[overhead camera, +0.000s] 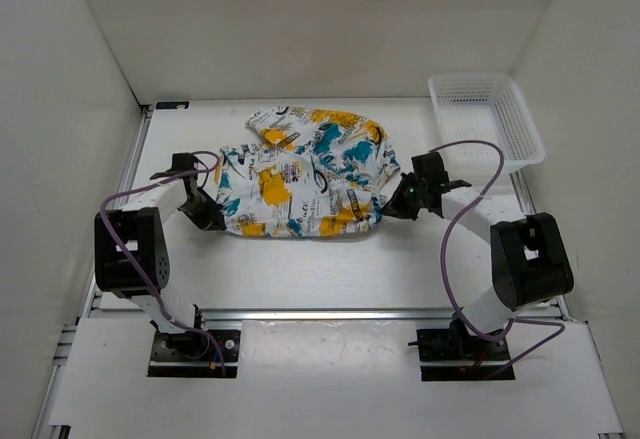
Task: Fold and stack the shorts
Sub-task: Flatten the shorts out
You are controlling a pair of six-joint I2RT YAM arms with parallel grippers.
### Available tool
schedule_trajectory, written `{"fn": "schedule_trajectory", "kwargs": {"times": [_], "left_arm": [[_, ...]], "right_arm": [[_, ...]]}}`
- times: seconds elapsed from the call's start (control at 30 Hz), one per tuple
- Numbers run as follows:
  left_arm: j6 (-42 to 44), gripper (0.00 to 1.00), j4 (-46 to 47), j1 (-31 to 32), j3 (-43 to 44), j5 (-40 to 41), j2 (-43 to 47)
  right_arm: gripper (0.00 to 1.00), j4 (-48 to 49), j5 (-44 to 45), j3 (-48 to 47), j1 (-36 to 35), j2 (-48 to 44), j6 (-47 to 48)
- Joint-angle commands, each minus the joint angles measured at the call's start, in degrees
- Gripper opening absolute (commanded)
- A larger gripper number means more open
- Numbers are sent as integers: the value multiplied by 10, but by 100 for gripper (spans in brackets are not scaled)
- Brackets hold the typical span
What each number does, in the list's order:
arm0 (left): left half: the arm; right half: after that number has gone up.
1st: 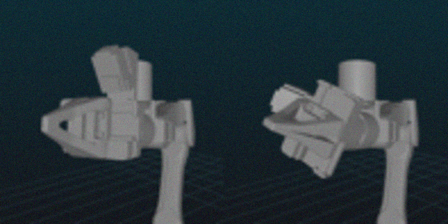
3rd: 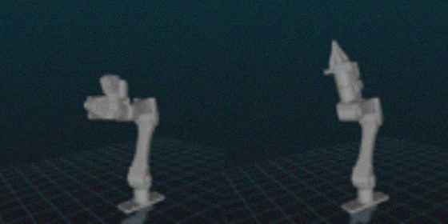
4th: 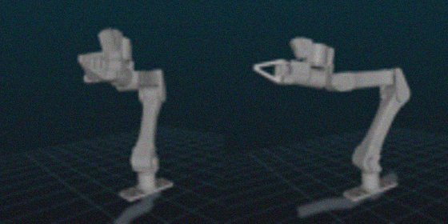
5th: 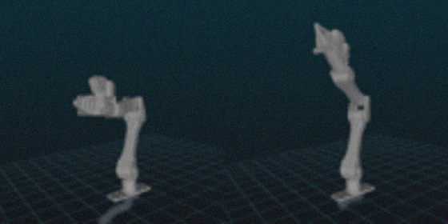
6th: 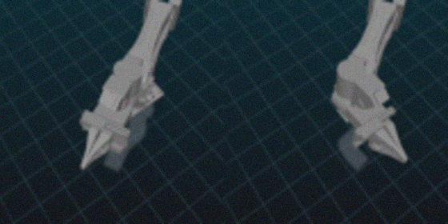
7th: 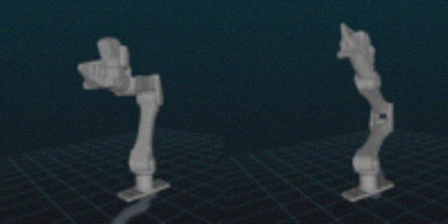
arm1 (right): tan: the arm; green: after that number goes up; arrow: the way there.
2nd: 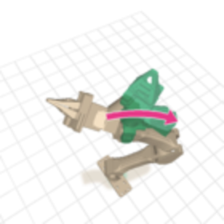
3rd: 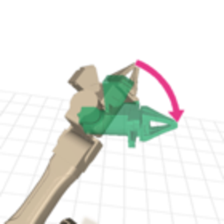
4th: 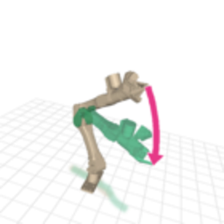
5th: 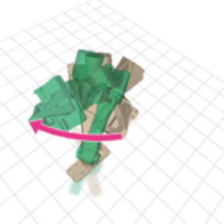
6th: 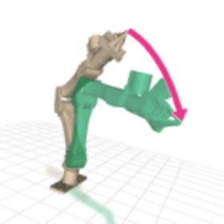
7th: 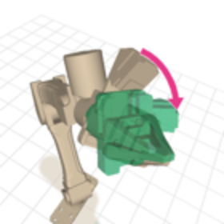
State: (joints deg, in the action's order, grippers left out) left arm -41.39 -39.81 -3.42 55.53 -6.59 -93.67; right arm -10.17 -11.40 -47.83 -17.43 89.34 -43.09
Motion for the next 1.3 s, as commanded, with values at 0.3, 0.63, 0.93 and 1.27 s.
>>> {"fn": "schedule_trajectory", "kwargs": {"times": [0.3,0.63,0.93,1.27], "left_arm": [[17,10,-3,-4,28,-27,40],[17,10,-16,22,34,-17,68],[22,10,-21,22,34,-17,74],[22,10,-21,22,34,-11,74]], "right_arm": [[0,-339,150,-174,-1,-50,144],[52,-285,156,-149,-1,-29,123],[49,-176,25,5,-1,-97,1],[64,37,-35,165,-1,-126,-94]]}}
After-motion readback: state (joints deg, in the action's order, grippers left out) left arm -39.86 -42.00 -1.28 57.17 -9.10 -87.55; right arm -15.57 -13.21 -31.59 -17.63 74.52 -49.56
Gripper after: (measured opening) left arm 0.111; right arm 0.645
